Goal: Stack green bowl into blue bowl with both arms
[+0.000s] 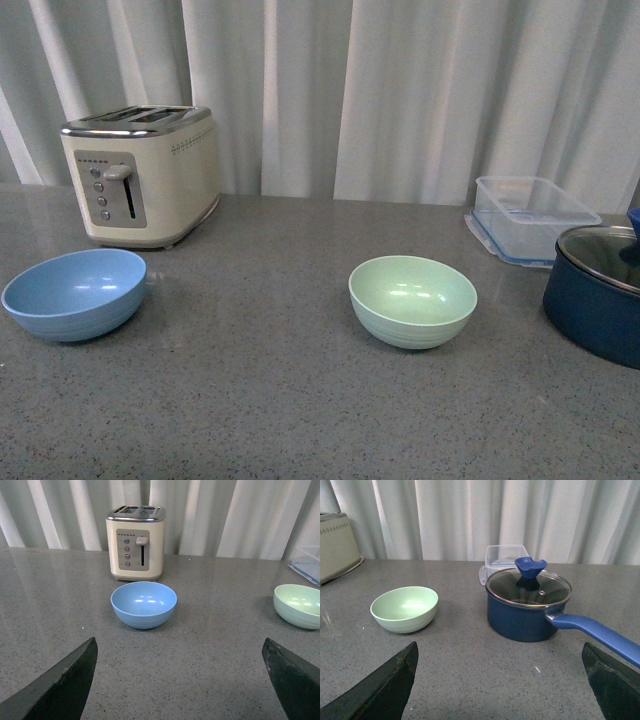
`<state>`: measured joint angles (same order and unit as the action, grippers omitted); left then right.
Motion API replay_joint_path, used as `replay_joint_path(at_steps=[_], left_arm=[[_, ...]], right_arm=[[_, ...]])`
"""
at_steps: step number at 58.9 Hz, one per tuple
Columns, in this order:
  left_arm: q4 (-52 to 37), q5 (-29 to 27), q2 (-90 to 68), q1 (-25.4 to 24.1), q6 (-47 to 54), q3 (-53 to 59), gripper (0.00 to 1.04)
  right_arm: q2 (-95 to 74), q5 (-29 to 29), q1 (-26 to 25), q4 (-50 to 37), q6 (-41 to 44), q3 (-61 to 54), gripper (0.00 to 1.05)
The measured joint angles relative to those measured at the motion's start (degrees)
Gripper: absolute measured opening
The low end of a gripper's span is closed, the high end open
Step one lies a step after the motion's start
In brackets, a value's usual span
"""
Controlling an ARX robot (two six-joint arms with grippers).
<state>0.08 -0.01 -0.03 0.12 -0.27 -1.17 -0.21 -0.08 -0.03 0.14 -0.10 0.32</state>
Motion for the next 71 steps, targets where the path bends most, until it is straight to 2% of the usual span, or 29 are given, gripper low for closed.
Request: replay_joint_path(at_steps=[10,15,18,22,30,37,50,58,71], left_arm=[[0.04,-0.44,-0.04,0.04,0.02,-0.02,0.98],[6.99,-14.19,-7.13,2.23,-0.28,-3.87,0.98],[7.02,-17.81,-12.90,1.05,-0.74,-6.80,0.98],[5.51,-17.70,-18.75,-1.07,-1.11,-11.04,0.98],[2.80,-13.38,-30.10,-5.49,-2.25,-22.64,0.98],[2.12,-13.29,-39.63,-7.10,-2.38,-31.78,0.98],[12.52,-10.75,-60.61,-7.52,-6.27,-50.75,0.98],[17.64,-8.74,-71.58,-7.56,-10.49,-58.31,0.98],[18.88,-8.26,-87.91,-8.92,-15.17,-65.72,0.98]], right_arm=[[0.00,-0.02,0.00,0.00,0.00,0.00,0.95],[0.00,-0.02,0.00,0.00,0.00,0.00,0.95],[0.00,0.02,0.00,0.00,0.00,0.00,0.95],[0.00,-0.02,0.00,0.00,0.00,0.00,0.95],[0.00,-0.02,0.00,0.00,0.00,0.00,0.95],[0.00,0.00,0.00,0.00,0.00,0.00,0.95],[0.00,0.00,0.00,0.00,0.00,0.00,0.95],[0.00,-0.02,0.00,0.00,0.00,0.00,0.95],[0.00,-0.02,0.00,0.00,0.00,0.00,0.95]])
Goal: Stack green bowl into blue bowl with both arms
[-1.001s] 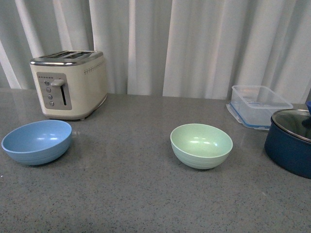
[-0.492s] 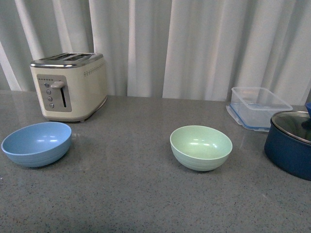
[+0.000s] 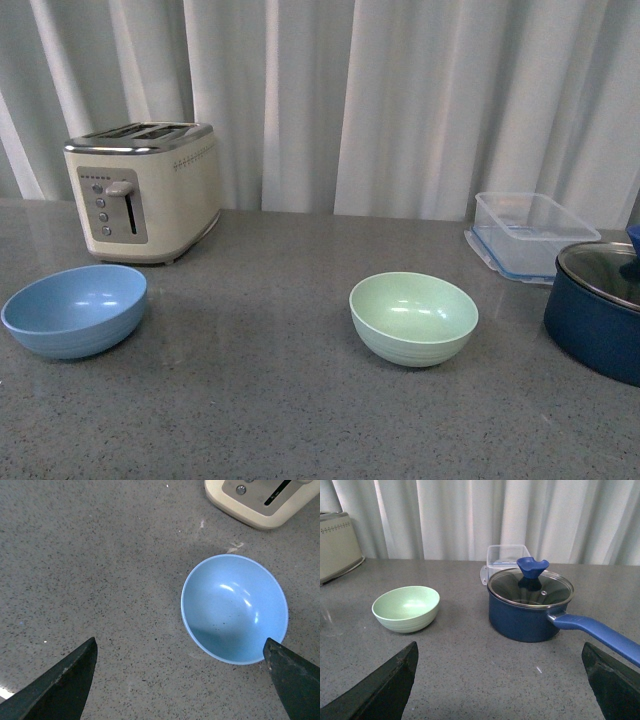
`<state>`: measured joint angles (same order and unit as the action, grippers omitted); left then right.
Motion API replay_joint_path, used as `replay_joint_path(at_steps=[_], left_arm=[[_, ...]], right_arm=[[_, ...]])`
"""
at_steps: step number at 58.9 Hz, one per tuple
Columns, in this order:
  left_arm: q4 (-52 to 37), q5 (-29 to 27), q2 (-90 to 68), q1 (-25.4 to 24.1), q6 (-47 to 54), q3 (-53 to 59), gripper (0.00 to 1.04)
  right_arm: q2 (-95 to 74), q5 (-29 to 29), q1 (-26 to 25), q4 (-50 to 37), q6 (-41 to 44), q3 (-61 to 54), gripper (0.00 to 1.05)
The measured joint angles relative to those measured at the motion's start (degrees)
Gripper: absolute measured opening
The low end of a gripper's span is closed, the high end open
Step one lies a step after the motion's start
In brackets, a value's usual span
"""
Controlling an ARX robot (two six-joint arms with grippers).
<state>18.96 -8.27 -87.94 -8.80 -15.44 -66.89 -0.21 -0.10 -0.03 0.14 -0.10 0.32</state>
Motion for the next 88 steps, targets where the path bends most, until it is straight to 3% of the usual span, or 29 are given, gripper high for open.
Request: replay_joint_path(at_steps=[53,70,88], left_arm=[[0.68,-0.72,-28.26,4.26,-8.85,-14.23,0.98],[1.03,-1.14,-30.69,3.91,-10.38,-15.02,0.56],[-0.24,0.48,-30.40,3.63,-11.61,-15.10,0.04]], right_arm=[[0.00,0.00,0.00,0.00,0.00,0.00,0.95],[0.00,0.02,0.00,0.00,0.00,0.00,0.95],[0.00,0.02,0.00,0.00,0.00,0.00,0.95]])
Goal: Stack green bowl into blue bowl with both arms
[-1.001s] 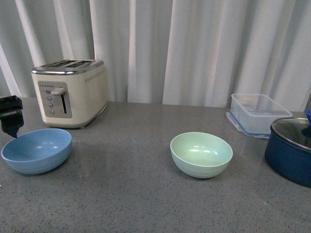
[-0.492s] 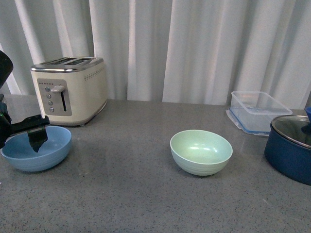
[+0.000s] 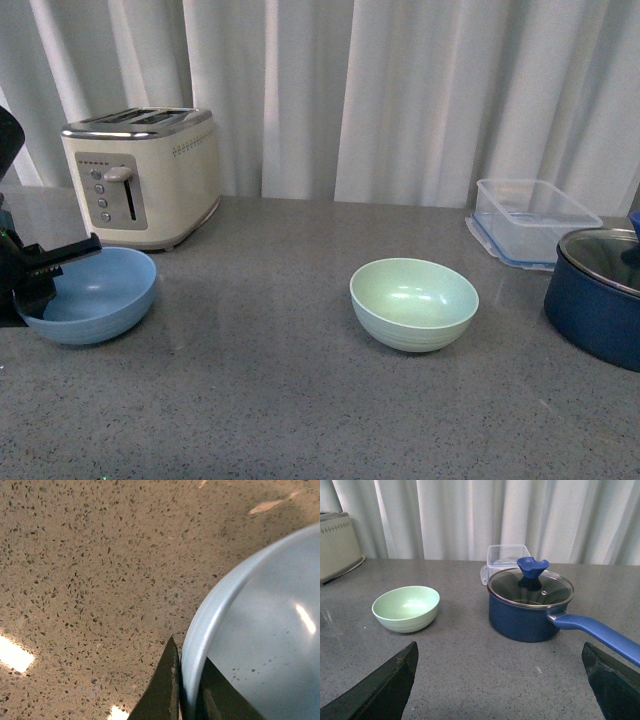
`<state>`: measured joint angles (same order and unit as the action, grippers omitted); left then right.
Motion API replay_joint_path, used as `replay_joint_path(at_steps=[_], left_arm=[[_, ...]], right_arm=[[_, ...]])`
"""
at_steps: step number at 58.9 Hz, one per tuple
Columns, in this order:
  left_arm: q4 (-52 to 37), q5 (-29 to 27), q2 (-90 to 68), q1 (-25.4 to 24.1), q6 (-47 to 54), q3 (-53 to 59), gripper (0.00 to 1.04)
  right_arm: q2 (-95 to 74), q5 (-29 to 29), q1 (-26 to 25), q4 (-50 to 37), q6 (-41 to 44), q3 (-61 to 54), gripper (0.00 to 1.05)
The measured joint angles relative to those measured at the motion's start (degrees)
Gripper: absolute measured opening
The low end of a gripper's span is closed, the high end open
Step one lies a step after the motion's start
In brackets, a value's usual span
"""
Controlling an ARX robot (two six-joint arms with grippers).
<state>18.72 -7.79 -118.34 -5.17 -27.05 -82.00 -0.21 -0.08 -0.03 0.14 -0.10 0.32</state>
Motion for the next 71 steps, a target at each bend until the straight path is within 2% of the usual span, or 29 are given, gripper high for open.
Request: replay_joint_path(at_steps=[17,38,71], left_arm=[[1.03,3.06,5.81,2.23,-0.31,0.74,0.04],[2.54,2.97,3.80,15.89,-2.01,-6.34,0.04],[3.45,1.81,-3.06,18.73,-1.95,-6.60,0.04]], right_arm=[[0.00,-0.02,0.00,0.00,0.00,0.00,0.95],[0.00,-0.02,0.00,0.00,0.00,0.00,0.95],[0.00,-0.02,0.00,0.00,0.00,0.00,0.95]])
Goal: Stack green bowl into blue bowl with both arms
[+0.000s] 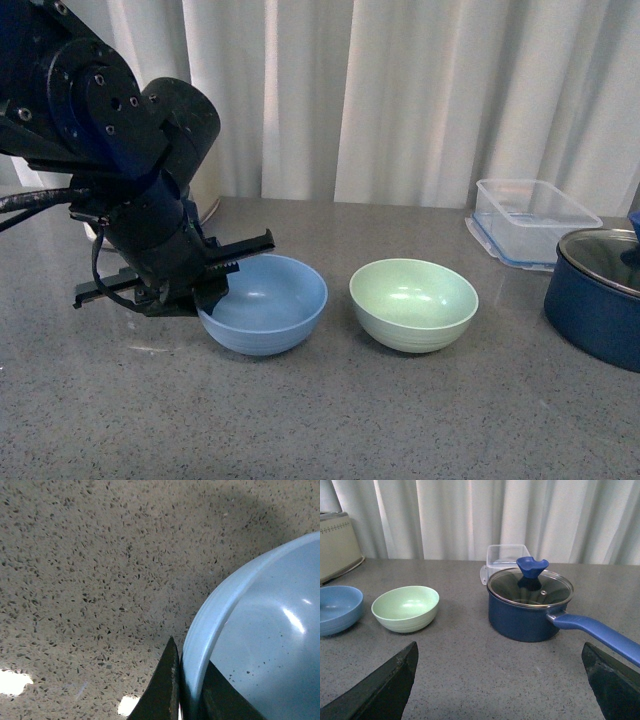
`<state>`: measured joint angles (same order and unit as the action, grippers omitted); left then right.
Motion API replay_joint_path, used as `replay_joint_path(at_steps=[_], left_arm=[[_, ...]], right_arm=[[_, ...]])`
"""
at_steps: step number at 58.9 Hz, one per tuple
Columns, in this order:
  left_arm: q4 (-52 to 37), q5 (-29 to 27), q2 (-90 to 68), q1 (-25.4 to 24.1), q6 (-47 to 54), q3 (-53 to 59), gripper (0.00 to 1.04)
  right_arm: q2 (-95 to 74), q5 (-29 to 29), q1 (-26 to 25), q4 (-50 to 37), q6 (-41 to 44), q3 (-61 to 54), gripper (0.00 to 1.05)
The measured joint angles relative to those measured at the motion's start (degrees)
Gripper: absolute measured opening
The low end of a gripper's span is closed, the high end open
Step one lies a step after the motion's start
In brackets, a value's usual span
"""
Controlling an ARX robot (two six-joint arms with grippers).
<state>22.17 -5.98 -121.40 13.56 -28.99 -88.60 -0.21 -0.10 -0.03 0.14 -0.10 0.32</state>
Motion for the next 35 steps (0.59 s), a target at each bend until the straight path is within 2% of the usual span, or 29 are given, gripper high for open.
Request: replay_joint_path(at_steps=[5,11,22,31,33,35], left_arm=[[-0.02,-0.04,-0.28,0.11,0.04,0.00,0.04],[-0.48,0.09,-0.24,-0.02,0.50,0.00,0.27],[-4.26,-2.08,3.08,-0.46,3.78,2.67,0.55],[-18.99,-1.16,14.97,-0.37,11.61,11.61,0.80],[-25.38,-2.91,18.91,-0.24,14.75,14.93,0.78],[-34.64,-5.68,24.68,-0.20,18.58,20.04,0.71]], right_arm=[[0.00,0.00,0.00,0.00,0.00,0.00,0.95],[0.00,0.00,0.00,0.00,0.00,0.00,0.95],[0.00,0.00,0.00,0.00,0.00,0.00,0.95],[0.00,0.00,0.00,0.00,0.00,0.00,0.95],[0.00,0.00,0.00,0.00,0.00,0.00,0.95],[0.00,0.00,0.00,0.00,0.00,0.00,0.95]])
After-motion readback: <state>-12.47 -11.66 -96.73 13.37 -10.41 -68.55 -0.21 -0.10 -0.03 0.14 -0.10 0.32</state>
